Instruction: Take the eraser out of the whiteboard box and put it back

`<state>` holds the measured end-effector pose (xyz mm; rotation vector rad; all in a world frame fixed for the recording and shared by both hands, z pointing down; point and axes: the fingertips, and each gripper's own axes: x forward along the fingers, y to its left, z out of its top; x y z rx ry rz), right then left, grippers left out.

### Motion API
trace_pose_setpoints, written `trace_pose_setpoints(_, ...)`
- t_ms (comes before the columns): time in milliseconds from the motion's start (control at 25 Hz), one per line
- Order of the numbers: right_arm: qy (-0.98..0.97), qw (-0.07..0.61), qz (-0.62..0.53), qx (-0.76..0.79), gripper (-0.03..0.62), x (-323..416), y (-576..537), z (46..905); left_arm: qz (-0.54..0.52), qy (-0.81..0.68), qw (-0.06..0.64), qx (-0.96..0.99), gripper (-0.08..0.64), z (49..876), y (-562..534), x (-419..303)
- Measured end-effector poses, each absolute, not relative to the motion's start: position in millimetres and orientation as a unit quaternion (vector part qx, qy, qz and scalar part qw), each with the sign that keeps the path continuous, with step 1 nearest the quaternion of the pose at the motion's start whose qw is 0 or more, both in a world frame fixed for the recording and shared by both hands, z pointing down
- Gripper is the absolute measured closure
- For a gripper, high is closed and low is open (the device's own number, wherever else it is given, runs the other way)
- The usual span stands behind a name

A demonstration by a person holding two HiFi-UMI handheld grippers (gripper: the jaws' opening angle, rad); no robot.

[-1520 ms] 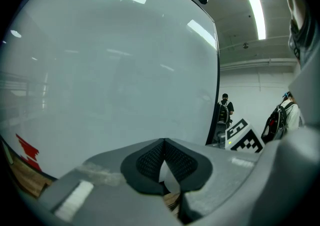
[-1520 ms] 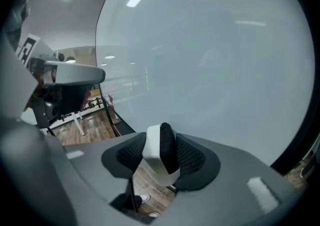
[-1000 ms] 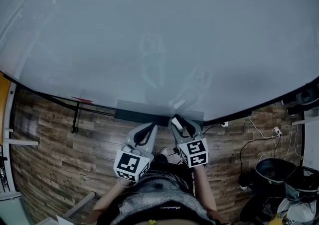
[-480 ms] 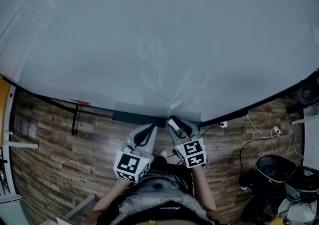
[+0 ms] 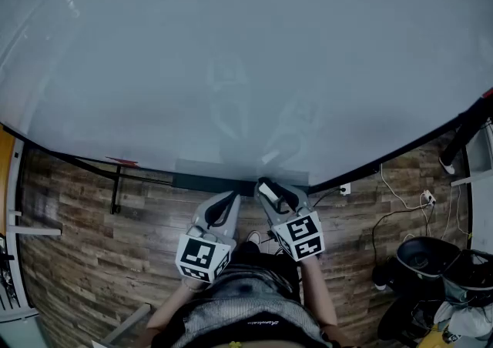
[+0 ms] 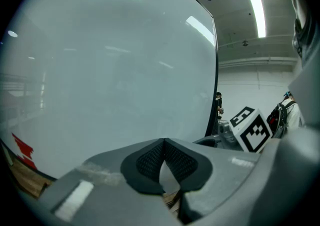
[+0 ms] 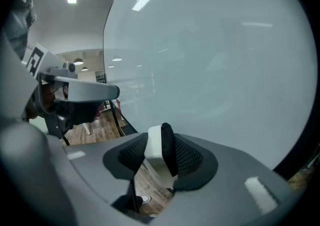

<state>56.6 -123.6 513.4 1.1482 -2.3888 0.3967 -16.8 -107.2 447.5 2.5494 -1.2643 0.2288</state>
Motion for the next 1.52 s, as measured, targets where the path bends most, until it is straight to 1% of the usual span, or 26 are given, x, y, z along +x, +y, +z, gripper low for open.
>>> trace_pose_setpoints(640, -0.873, 0.225, 0.122, 0.416, 0.428, 53.1, -115.9, 474.2, 0.083, -0.420, 0.156, 0.890, 0.560, 454.4, -100.4, -11.9)
trace_pose_setpoints(1160, -0.882, 0.213, 0.101, 0.408, 0.428, 51.4, -111.3, 434.9, 0.085, -0.418, 0.148, 0.892, 0.560, 453.9, -99.3, -5.0)
trace_pose_setpoints(1520, -0.889, 0.217, 0.085, 0.394, 0.428, 48.0, -109.8, 412.3, 0.090, -0.417, 0.143, 0.893, 0.560, 453.7, -101.2, -2.4)
